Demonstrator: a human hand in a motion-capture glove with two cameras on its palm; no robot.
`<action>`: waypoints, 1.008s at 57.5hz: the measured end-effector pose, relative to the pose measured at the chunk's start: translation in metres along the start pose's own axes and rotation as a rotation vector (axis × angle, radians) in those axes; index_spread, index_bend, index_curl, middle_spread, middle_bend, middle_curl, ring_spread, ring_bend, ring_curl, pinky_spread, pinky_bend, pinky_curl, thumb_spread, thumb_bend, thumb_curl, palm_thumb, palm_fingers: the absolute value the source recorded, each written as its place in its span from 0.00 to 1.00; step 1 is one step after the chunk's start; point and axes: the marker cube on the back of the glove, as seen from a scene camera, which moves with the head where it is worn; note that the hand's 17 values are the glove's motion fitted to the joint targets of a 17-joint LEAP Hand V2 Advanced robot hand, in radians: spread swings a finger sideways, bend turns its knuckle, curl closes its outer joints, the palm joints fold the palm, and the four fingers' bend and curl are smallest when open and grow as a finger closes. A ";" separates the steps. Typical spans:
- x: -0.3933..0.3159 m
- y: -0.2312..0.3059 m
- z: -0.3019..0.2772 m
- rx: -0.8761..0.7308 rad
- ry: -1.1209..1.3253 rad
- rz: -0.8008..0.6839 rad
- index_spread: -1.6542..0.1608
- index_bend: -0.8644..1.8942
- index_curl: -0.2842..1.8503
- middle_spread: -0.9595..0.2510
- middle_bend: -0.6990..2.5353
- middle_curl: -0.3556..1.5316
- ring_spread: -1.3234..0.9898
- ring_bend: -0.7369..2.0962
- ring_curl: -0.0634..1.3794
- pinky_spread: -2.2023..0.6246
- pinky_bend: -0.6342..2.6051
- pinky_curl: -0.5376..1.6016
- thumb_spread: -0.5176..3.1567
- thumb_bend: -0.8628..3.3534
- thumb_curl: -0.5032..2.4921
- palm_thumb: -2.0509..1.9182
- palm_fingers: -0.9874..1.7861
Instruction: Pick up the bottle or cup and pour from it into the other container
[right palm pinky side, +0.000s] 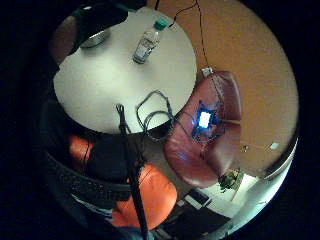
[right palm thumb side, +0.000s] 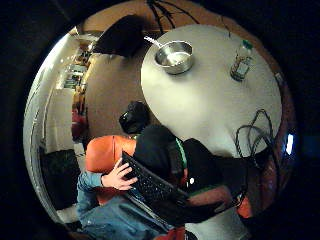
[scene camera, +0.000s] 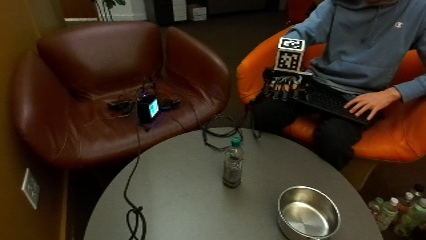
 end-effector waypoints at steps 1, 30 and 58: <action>0.000 -0.001 0.000 0.000 -0.001 0.001 0.80 0.35 0.14 0.76 0.27 0.21 0.56 0.37 0.08 0.82 0.34 0.30 0.25 0.26 0.20 0.62 0.45; 0.028 -0.031 -0.004 -0.031 0.019 0.004 0.69 0.36 0.21 0.73 0.28 0.31 0.55 0.40 0.19 0.87 0.36 0.38 0.42 0.22 0.25 0.65 0.42; 0.094 -0.037 -0.013 -0.054 0.042 0.033 0.69 0.36 0.23 0.72 0.27 0.34 0.54 0.40 0.22 0.87 0.36 0.40 0.43 0.20 0.28 0.67 0.41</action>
